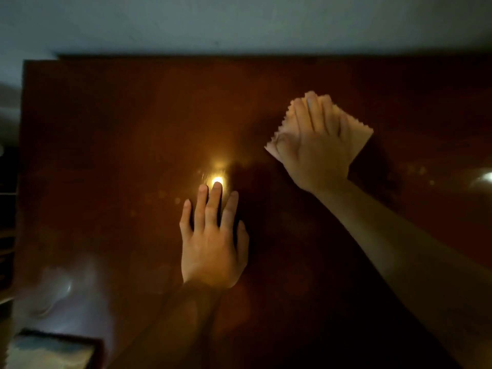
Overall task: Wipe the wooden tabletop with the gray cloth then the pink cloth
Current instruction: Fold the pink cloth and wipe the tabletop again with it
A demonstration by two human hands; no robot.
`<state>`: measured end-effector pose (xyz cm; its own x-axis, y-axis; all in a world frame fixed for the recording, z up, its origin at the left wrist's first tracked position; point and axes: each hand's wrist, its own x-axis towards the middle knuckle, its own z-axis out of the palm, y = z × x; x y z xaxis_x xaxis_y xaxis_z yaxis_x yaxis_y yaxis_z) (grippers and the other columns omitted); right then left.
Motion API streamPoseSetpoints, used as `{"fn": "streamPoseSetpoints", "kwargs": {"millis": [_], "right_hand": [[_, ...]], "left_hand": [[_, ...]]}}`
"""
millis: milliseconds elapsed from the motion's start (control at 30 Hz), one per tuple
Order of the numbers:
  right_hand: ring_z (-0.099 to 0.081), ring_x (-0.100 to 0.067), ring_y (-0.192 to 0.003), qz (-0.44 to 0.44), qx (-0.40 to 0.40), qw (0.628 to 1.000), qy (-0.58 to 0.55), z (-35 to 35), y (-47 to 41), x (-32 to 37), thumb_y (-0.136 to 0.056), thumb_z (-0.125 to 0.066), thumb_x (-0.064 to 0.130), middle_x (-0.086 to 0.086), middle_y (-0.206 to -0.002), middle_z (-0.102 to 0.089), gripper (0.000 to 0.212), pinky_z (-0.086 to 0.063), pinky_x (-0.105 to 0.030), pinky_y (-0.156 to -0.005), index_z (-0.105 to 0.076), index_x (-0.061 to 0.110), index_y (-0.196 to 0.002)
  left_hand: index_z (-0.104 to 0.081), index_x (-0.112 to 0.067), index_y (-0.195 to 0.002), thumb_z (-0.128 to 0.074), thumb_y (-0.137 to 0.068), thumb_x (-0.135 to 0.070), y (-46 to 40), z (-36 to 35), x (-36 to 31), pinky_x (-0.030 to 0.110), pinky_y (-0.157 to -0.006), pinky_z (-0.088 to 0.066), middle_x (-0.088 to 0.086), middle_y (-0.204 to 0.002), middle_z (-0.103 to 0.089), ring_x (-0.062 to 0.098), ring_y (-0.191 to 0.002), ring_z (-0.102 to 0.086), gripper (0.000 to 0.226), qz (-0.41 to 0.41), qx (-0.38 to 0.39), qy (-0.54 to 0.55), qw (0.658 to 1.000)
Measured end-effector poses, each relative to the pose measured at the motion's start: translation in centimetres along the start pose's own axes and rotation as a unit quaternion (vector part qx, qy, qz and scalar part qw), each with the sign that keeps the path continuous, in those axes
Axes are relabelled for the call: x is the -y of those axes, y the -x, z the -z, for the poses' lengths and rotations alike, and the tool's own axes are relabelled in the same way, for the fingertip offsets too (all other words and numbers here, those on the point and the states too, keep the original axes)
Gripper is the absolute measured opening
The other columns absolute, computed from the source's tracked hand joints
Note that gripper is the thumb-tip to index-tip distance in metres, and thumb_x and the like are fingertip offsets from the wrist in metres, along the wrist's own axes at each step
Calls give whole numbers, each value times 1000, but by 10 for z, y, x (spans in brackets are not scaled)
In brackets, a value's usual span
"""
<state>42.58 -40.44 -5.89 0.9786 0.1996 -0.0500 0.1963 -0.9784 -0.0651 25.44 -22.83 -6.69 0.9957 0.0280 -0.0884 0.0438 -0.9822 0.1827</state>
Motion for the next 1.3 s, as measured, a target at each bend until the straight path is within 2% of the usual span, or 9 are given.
{"fn": "streamPoseSetpoints", "kwargs": {"millis": [200, 333, 467, 600, 833, 933, 1067, 1200, 1300], "right_hand": [[-10, -29, -159, 6, 1, 1000, -29, 5, -58, -5, -97, -24, 59, -7, -171, -17, 76, -8, -48, -127, -24, 19, -163], [-9, -30, -159, 57, 26, 997, -55, 2, 13, 25, -97, -10, 62, -7, -172, -16, 80, -11, -51, -126, -25, 19, -163], [-16, -30, -158, 156, 56, 986, -27, -5, 124, 41, -104, -21, 58, -10, -170, -23, 72, -15, -54, -126, -33, 15, -160], [-21, -31, -157, 209, 76, 975, -9, -1, 105, 26, -101, -21, 60, -10, -168, -28, 74, -16, -52, -126, -37, 16, -158], [-17, -32, -157, 58, 16, 998, -5, -2, 20, 24, -100, -15, 52, -10, -169, -25, 72, -13, -50, -126, -31, 16, -160], [-15, -32, -158, 63, 7, 998, -20, -11, 95, 38, -104, -13, 51, -12, -169, -24, 70, -11, -51, -127, -30, 13, -161], [-17, -32, -157, 98, 33, 994, -36, -13, 187, 51, -103, -33, 54, -12, -168, -27, 69, -8, -52, -128, -38, 14, -158], [-23, -33, -156, 134, 46, 990, -20, -8, 160, 42, -101, -33, 56, -12, -166, -31, 70, -14, -53, -127, -40, 13, -157], [-16, -31, -158, 83, 45, 995, -21, -5, 114, 40, -102, -23, 55, -11, -169, -24, 71, -11, -51, -126, -30, 15, -160]], "left_hand": [[-33, -18, -153, -31, -103, -42, 0, -1, -1, 51, -124, -9, 14, -162, -30, 32, -154, -17, 55, 4, -15, 2, 1000], [-34, -17, -152, -31, -103, -42, 2, -2, 1, 51, -123, -8, 14, -161, -30, 32, -153, -17, 55, 1, -24, 1, 1000], [-32, -17, -153, -28, -104, -43, 2, -3, 0, 53, -122, -10, 15, -161, -29, 33, -153, -18, 56, 3, -26, 1, 1000], [-35, -18, -151, -31, -104, -41, 2, -2, -2, 55, -122, -15, 15, -161, -32, 33, -152, -21, 52, 3, -36, 13, 999], [-40, -17, -150, -37, -103, -36, 3, -5, -3, 53, -122, -18, 15, -158, -36, 32, -151, -25, 50, -1, -78, 4, 997], [-40, -16, -149, -40, -103, -35, 4, -6, -2, 53, -121, -19, 16, -158, -37, 33, -151, -26, 50, -3, -83, -3, 997], [-40, -15, -149, -38, -104, -35, 3, -5, -3, 54, -121, -19, 16, -158, -36, 33, -151, -25, 49, 1, -76, 0, 997], [-42, -14, -149, -41, -103, -34, 3, -3, -5, 55, -120, -20, 17, -158, -36, 34, -151, -25, 50, -2, -70, 0, 998], [-42, -14, -149, -39, -103, -35, 3, -4, -3, 55, -121, -19, 17, -159, -35, 34, -151, -24, 50, 4, -70, -2, 998]]}}
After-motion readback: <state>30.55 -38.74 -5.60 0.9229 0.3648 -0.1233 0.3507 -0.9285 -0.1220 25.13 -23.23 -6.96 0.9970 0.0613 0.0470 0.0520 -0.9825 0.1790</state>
